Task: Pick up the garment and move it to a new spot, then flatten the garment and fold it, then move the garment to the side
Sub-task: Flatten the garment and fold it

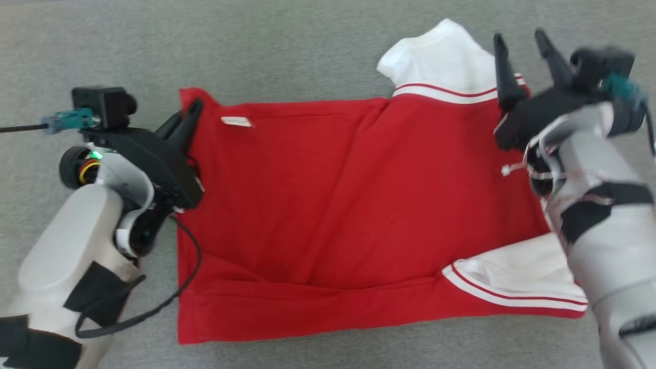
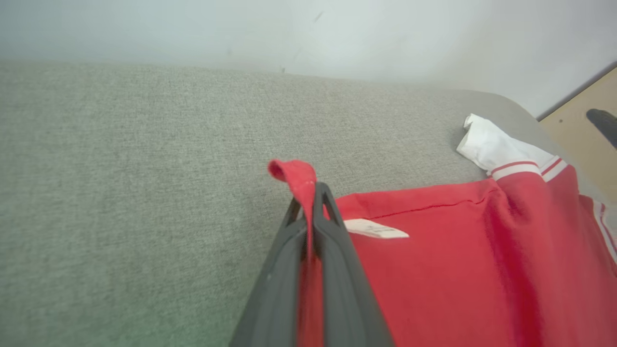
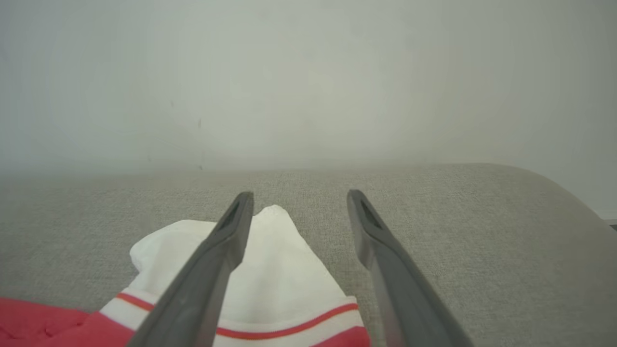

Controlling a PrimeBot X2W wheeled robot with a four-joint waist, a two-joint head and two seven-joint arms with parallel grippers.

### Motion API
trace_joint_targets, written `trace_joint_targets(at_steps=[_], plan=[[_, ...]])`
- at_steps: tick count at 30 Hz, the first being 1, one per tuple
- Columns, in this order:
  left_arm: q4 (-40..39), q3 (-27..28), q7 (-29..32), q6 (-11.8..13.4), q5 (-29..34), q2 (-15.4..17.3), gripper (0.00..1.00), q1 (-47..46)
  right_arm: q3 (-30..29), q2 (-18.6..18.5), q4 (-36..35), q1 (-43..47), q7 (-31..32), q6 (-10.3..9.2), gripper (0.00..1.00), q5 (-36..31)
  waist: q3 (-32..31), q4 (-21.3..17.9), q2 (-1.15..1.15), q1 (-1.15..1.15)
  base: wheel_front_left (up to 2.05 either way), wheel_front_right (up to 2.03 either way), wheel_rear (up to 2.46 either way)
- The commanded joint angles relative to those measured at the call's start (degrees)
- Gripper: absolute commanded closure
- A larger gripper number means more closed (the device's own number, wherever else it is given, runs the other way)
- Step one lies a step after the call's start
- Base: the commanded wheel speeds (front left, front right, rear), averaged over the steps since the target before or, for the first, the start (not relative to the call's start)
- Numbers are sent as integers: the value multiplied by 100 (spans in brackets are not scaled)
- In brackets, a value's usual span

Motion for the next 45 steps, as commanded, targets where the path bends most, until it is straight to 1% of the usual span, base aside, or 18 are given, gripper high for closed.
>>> trace_joint_targets(at_steps=[1,8,9,11,12,15,20,21,22,23,29,34,40,44,45], plan=[[-12,-14,-35,-4,59,-8,100,-25,27,16,28,-136,31,-14,0,-39,119,162,0,0,0,0,0],[-523,-365,-506,-4,262,-146,100,-95,240,-169,938,-1191,774,-14,0,-247,487,655,0,0,0,0,0],[-599,-426,-627,-4,344,-208,100,-106,279,-225,1163,-1407,959,-14,0,-315,582,770,0,0,0,0,0],[-679,-488,-716,19,437,-267,100,-135,316,-282,1393,-1627,1153,-14,0,-399,685,866,0,0,0,0,0],[-679,-488,-716,19,437,-267,100,-135,316,-282,1393,-1627,1153,-14,0,-399,685,866,0,0,0,0,0],[-834,-541,-830,56,496,-345,100,-155,337,-439,1653,-1867,1420,-14,0,-516,846,1008,0,0,0,0,0],[-978,-573,-903,85,554,-368,100,-163,350,-516,1804,-1991,1595,-14,0,-613,969,1057,0,0,0,0,0],[-995,-575,-911,87,551,-366,100,-165,333,-519,1840,-1984,1708,-14,28,-611,984,1058,0,0,0,0,0],[-1005,-578,-920,82,550,-364,100,-163,326,-517,1868,-1973,1786,-14,68,-627,995,1055,0,0,0,0,0],[-1014,-580,-929,88,551,-361,100,-160,301,-518,1884,-1965,1786,-14,100,-633,1007,1051,0,0,0,0,0],[-1004,-542,-971,127,513,-268,100,-63,227,-436,1876,-2158,1376,-14,100,-673,945,931,0,0,0,0,0],[-899,-500,-1043,139,417,-239,100,125,256,-348,1791,-2056,940,-14,100,-564,694,790,0,0,0,0,0],[-728,-446,-1172,176,332,-161,100,422,381,-339,1479,-1593,338,-14,100,-145,277,578,0,0,0,0,0],[-629,-426,-1240,182,284,-95,100,648,524,-394,1074,-1113,123,-14,100,303,-18,436,0,0,0,0,0],[-629,-426,-1240,182,284,-95,100,648,524,-394,1074,-1113,123,-14,100,303,-18,436,0,0,0,0,0]])
